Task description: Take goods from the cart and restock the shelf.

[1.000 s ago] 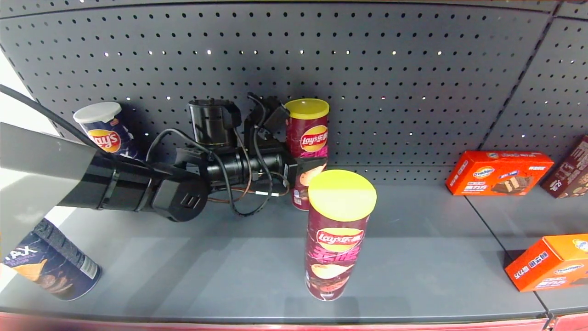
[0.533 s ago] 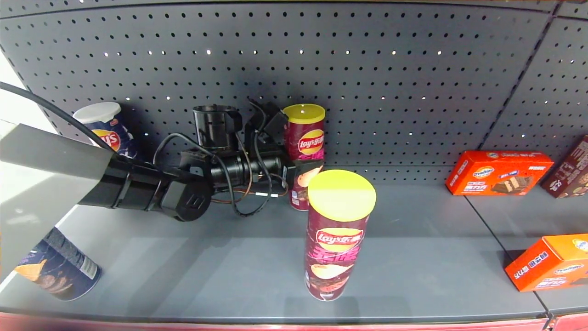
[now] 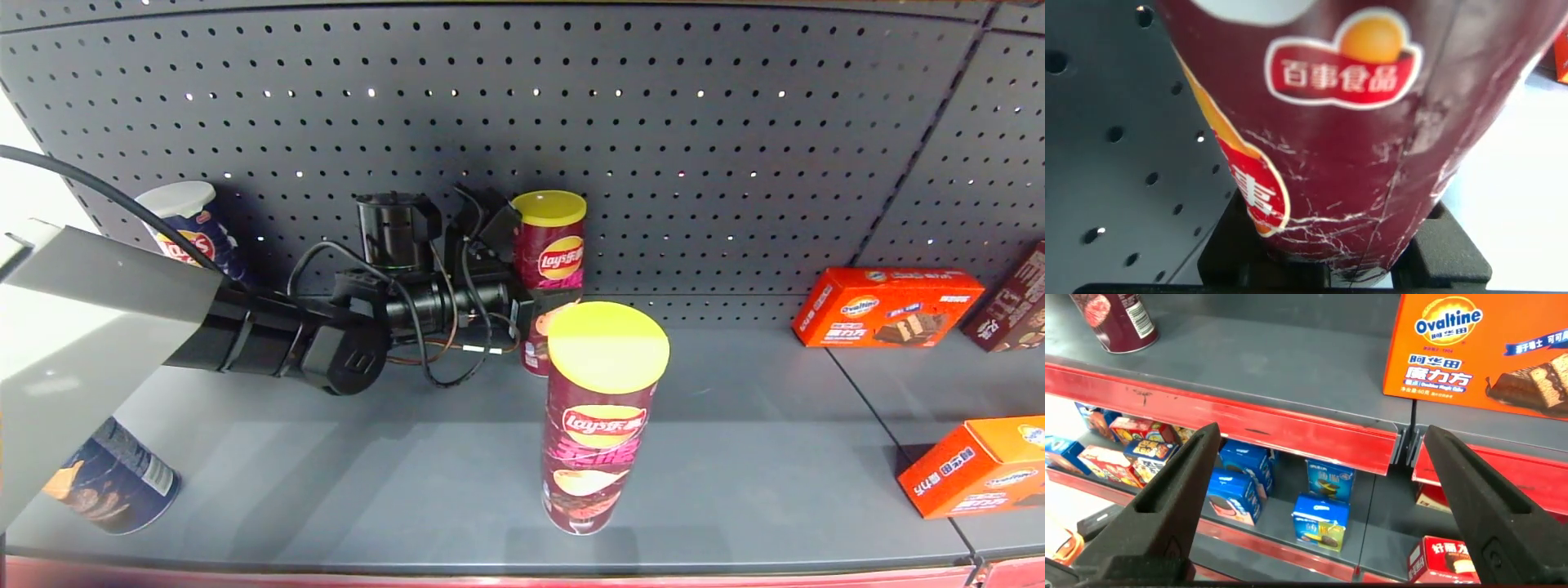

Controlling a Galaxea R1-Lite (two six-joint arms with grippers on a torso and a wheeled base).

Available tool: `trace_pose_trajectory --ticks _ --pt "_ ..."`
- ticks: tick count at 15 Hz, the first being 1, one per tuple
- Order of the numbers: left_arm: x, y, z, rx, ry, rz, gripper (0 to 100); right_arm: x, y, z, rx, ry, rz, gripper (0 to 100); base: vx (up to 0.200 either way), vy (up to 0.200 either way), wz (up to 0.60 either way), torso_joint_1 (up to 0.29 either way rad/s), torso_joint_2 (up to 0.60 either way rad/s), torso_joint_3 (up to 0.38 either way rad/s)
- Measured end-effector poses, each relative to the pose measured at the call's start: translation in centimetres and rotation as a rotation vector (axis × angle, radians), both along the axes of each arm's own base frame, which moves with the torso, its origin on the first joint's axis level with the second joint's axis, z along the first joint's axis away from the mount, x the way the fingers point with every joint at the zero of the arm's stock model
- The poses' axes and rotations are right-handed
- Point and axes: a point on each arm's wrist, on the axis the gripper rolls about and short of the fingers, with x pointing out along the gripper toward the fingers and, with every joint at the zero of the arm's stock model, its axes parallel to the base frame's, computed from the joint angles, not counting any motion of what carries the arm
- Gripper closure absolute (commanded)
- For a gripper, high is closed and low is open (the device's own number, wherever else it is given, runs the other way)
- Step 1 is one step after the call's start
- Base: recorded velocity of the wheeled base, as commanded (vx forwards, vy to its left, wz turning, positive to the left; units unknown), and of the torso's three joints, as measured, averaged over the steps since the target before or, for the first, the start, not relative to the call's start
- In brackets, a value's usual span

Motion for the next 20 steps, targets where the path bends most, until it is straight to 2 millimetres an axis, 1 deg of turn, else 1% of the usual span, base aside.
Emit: trace_pose_trajectory --ticks 5,6,8,10,12,14,17,20 --pt "-0.2 -0.1 -0.2 0.022 -0.023 -0.002 0 0.0 0.0 0.0 0.000 0.000 0.000 0 0.000 0.000 0.00 0.000 0.00 0.000" --pt "-0.6 0.1 0.1 0.018 -0.037 0.000 0 0.0 0.0 0.0 0.000 0.000 0.000 0 0.000 0.000 0.00 0.000 0.00 0.000" --pt "-2.1 1.1 1.0 0.012 -0.059 0.022 0 0.0 0.0 0.0 0.000 0.000 0.000 0 0.000 0.000 0.00 0.000 0.00 0.000" --pt "-3.8 2.4 1.5 0.025 -0.055 0.108 0 0.0 0.0 0.0 0.000 0.000 0.000 0 0.000 0.000 0.00 0.000 0.00 0.000" --pt "-5.1 3.8 1.8 0.042 -0.058 0.277 0 0.0 0.0 0.0 0.000 0.000 0.000 0 0.000 0.000 0.00 0.000 0.00 0.000" --pt "-6.2 4.7 1.6 0.058 -0.060 0.417 0 0.0 0.0 0.0 0.000 0.000 0.000 0 0.000 0.000 0.00 0.000 0.00 0.000" --pt "-6.8 5.3 1.2 0.091 -0.061 0.559 0 0.0 0.0 0.0 0.000 0.000 0.000 0 0.000 0.000 0.00 0.000 0.00 0.000" --pt "-6.9 5.4 1.2 0.140 -0.099 0.596 0 0.0 0.0 0.0 0.000 0.000 0.000 0 0.000 0.000 0.00 0.000 0.00 0.000"
